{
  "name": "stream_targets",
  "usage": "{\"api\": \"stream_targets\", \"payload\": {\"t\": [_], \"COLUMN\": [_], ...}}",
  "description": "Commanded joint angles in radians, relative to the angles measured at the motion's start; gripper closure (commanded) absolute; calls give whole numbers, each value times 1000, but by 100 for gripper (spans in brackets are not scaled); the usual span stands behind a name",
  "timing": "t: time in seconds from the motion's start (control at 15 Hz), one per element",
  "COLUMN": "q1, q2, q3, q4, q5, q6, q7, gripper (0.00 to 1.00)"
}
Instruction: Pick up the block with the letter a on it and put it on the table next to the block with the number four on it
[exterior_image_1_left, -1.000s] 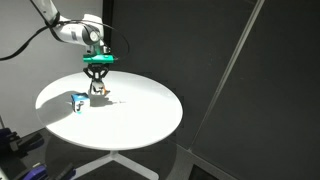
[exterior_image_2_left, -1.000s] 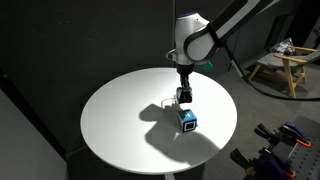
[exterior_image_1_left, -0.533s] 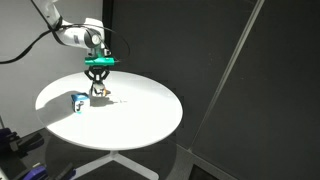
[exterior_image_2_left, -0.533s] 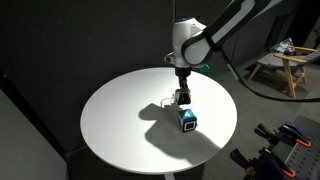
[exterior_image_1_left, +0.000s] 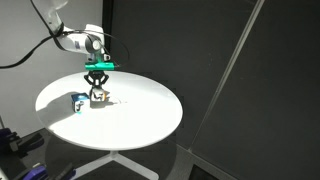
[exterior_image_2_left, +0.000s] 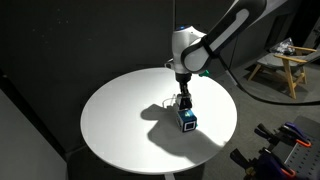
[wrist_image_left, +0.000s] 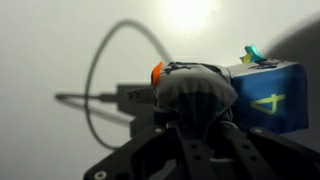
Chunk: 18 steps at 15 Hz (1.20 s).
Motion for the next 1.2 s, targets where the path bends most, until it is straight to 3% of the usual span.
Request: {"api": "stream_targets", "payload": {"t": [0.0,0.53,0.6,0.67,0.8,1.13], "q1": [-5,10,11,13,13,10], "q2": [17,20,20,21,22,20], "q3": [6,9,8,6,5,8], "q4": [24,27,27,27,27,23], "q5": [-28,-33,-35,-38,-45,-49], "q6": [-3,-1,-2,-4,-2,0], "q7": [-1,8,8,13,14,9], "gripper": [95,95,83,57,50,10]}}
